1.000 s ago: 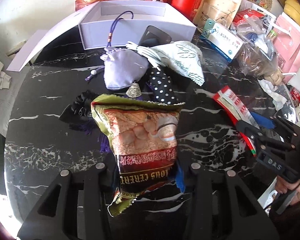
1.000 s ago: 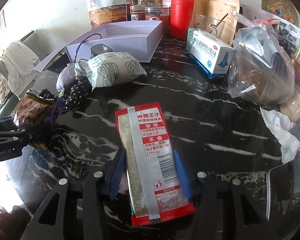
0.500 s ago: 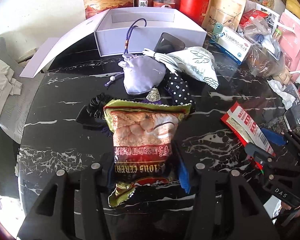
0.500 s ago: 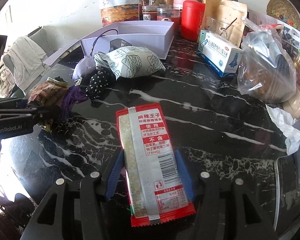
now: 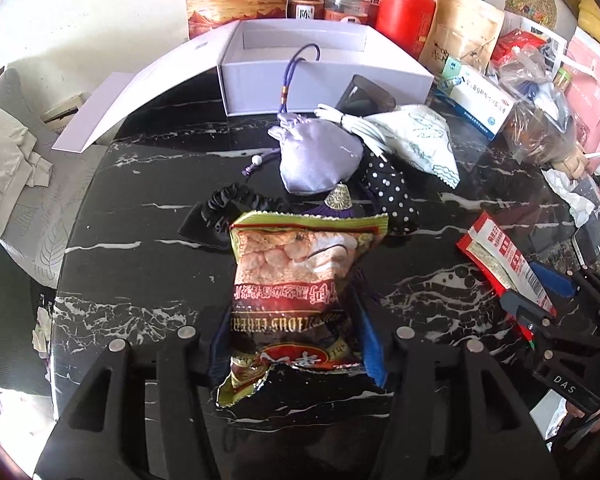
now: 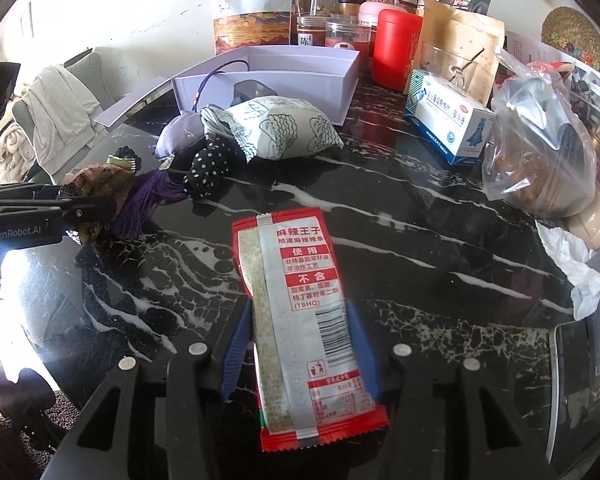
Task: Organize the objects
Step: 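Lift both held packets and carry them toward the open white box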
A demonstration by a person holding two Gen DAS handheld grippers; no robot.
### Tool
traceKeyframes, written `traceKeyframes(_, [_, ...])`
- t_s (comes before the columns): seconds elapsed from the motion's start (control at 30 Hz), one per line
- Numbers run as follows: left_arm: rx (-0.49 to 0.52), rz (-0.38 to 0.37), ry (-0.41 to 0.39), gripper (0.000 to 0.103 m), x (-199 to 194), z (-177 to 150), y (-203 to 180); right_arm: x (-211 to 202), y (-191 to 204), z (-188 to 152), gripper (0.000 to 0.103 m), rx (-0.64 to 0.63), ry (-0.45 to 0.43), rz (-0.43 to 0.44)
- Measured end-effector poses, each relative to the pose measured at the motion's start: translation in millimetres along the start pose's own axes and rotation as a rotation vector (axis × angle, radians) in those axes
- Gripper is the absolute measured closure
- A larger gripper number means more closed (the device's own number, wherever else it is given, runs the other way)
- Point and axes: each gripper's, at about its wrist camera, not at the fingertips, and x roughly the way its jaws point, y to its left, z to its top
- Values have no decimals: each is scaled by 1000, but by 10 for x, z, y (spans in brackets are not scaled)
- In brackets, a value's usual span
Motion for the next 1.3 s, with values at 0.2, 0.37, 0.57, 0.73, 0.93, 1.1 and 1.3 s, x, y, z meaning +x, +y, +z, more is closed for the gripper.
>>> traceKeyframes(0.2, [9, -21, -36, 59, -147, -4, 28, -46, 41, 5, 56, 14, -12, 25])
traceKeyframes(0.37, [-20, -43, -75, 59, -377, 18, 96, -93, 68, 25, 56, 23, -25, 30])
traceKeyframes(0.57, [-52, -64, -92, 59, -514, 22, 195, -162, 84, 25, 56, 31, -41, 40])
traceKeyframes(0.73, [-65, -80, -114, 59, -650, 60, 264, -232, 88, 70, 56, 23, -60, 48])
traceKeyframes(0.93, [-65, -84, -141, 59, -792, 179, 279, -325, 110, 168, 56, 2, -82, 59])
traceKeyframes(1.1, [-54, -87, -145, 59, -834, 290, 242, -396, 102, 300, 56, -15, -104, 54])
traceKeyframes(1.3, [-49, -94, -142, 59, -776, 482, 191, -447, 53, 498, 56, -21, -140, 49])
